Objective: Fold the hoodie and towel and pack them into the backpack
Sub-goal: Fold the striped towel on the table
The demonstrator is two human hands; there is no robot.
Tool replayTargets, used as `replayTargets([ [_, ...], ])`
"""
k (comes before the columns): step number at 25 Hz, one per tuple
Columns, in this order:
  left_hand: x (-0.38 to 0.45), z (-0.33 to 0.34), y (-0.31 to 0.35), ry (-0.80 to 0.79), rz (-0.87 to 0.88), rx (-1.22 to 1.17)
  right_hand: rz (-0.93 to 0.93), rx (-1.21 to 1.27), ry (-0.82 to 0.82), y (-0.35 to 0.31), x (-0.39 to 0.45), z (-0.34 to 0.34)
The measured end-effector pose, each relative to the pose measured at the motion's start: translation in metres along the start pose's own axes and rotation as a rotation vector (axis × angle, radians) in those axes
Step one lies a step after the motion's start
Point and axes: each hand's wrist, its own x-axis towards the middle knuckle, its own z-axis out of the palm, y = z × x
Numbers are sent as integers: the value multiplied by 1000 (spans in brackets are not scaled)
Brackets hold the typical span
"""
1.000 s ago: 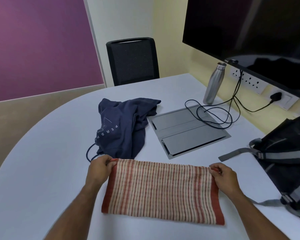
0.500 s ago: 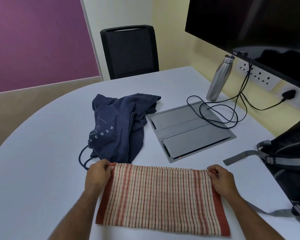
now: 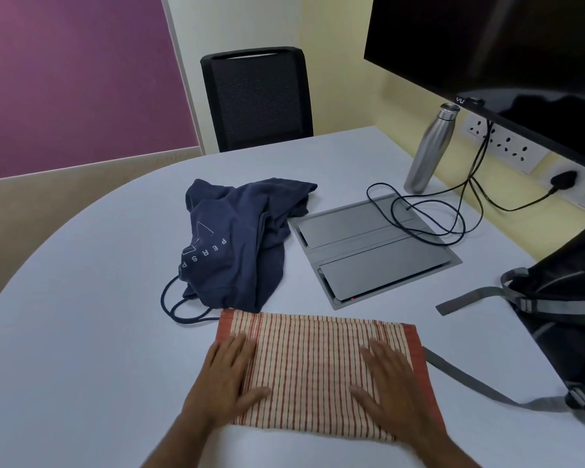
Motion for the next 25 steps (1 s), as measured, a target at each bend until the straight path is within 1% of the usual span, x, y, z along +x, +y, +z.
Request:
replayTargets([
  [2, -16, 19, -7, 12, 10, 61, -17, -33, -51, -3, -15, 9],
  [4, -32, 25, -10, -24, -9, 119, -9, -83, -60, -4, -29, 9],
  [9, -59, 25, -9, -31, 4, 144, -15, -102, -74, -12, -55, 5],
  [13, -67, 26, -6, -30, -6, 172, -32, -65, -99, -12, -59, 2],
  [15, -60, 21, 2, -8, 28, 198, 8, -1, -68, -8, -47, -11],
  [17, -46, 5, 27, -33, 121, 194, 70, 62, 17, 0, -30, -34],
  [19, -25, -11, 69, -88, 296, 166, 122, 71, 56, 18, -11, -57],
  [20, -12, -15, 93, -125, 400, 154, 139, 68, 44, 28, -1, -67],
  [22, 11, -15, 144, -217, 572, 145, 188, 64, -36, 45, 16, -83],
  [25, 39, 3, 215, -313, 723, 140, 223, 58, -135, 58, 35, -92],
])
